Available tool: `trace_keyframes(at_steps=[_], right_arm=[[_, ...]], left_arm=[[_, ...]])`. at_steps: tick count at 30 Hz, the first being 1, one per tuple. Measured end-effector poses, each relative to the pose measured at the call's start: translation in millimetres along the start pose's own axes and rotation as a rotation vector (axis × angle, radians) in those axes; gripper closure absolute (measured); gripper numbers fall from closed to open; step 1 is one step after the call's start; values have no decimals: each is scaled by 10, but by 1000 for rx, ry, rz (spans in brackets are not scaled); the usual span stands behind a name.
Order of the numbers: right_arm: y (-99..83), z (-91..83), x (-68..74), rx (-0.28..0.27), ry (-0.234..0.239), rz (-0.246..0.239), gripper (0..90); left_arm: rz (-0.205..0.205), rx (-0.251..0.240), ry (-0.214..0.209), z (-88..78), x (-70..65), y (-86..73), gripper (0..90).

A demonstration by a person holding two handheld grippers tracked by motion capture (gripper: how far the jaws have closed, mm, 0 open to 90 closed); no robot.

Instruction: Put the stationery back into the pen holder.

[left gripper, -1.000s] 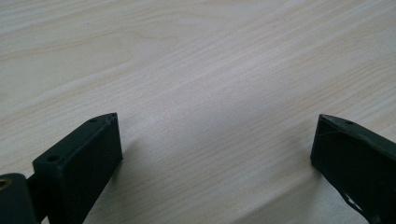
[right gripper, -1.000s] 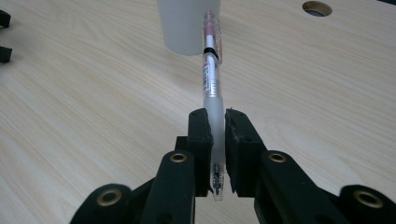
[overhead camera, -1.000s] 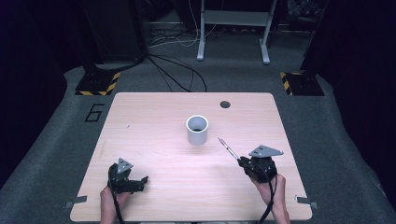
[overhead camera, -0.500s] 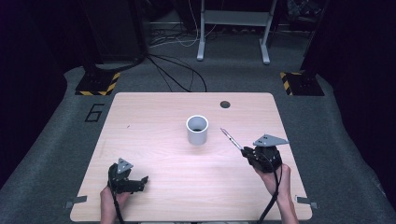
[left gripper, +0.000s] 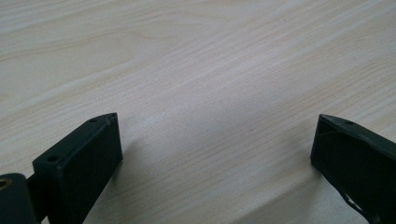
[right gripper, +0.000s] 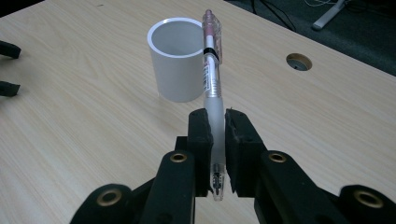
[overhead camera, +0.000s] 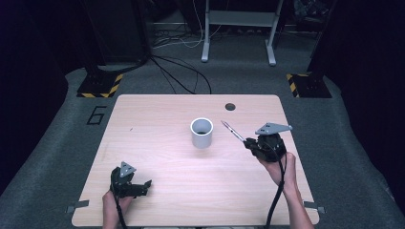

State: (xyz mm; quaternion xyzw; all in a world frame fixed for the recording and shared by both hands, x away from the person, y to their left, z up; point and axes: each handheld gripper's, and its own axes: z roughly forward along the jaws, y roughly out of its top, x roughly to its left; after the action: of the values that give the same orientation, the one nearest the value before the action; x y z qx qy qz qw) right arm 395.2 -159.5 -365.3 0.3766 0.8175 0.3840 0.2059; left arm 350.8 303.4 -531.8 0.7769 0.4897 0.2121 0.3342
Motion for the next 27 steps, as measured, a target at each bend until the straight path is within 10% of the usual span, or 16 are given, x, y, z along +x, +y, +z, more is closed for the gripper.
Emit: trace_keyframes(at_steps=[27], right_arm=[[457, 313, -63, 136, 41, -80, 811]], left_arm=[[1, 0, 0, 0, 1, 0, 20]])
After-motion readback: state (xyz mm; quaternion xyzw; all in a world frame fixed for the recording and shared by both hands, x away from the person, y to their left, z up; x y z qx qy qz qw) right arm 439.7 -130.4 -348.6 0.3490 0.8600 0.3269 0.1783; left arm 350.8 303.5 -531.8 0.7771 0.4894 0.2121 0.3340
